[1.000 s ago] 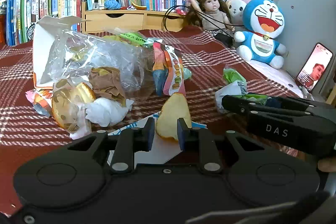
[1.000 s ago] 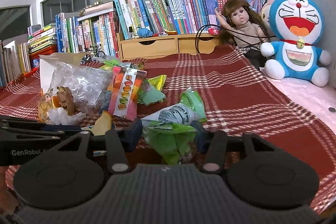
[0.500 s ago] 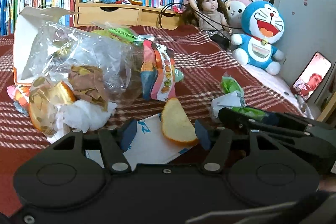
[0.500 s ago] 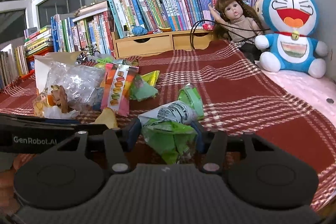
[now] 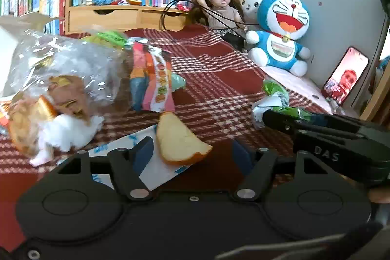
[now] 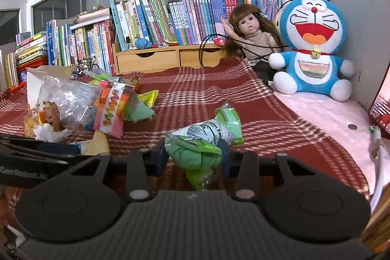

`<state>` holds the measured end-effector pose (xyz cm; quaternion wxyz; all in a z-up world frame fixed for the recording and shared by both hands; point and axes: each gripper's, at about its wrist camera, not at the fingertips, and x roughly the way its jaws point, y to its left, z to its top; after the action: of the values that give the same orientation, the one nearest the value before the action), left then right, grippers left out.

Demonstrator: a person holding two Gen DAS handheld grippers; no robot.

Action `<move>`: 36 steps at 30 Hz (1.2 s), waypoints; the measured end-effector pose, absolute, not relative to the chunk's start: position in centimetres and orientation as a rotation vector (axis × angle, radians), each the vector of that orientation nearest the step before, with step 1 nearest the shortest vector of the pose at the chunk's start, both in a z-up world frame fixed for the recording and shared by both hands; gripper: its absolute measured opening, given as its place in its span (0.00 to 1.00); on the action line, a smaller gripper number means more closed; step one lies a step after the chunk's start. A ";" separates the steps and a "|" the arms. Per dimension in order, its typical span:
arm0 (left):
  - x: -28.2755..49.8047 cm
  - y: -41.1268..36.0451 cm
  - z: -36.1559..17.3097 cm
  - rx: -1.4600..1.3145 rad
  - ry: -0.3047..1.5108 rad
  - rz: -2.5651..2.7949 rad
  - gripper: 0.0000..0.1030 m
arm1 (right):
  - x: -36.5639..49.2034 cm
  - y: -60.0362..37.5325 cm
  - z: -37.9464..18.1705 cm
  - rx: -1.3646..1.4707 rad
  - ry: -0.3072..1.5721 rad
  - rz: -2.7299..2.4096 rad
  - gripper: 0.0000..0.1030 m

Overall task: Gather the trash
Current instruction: 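Lift the bread slice with left tool while right tool lifts the green wrapper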

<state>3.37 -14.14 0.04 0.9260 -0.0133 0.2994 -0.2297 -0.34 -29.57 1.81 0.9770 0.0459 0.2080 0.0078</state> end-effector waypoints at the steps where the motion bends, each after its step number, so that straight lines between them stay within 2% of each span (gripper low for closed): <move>1: 3.4 -14.5 -0.1 -0.008 0.604 -0.468 0.66 | -0.4 -29.7 1.8 0.094 0.422 0.015 0.45; 2: 3.4 -14.9 -0.2 0.015 0.594 -0.464 0.64 | -0.4 -29.8 1.8 0.097 0.423 0.013 0.45; 5: 3.2 -15.7 -0.4 0.056 0.573 -0.444 0.38 | -0.7 -30.1 1.7 0.109 0.424 0.011 0.45; 11: 2.6 -14.9 0.1 0.035 0.569 -0.432 0.37 | -1.0 -29.8 1.6 0.109 0.425 0.022 0.43; 23: -1.8 -11.2 3.4 0.042 0.440 -0.340 0.37 | -2.6 -26.5 2.8 0.078 0.404 0.112 0.41; 36: -8.4 -3.7 3.7 -0.034 0.449 -0.244 0.37 | -8.2 -21.1 3.5 0.107 0.412 0.262 0.41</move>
<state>-8.35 -3.69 3.66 0.9675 -0.0166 0.2218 -0.1205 -8.22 -21.14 3.47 0.9689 0.0530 0.2040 0.1297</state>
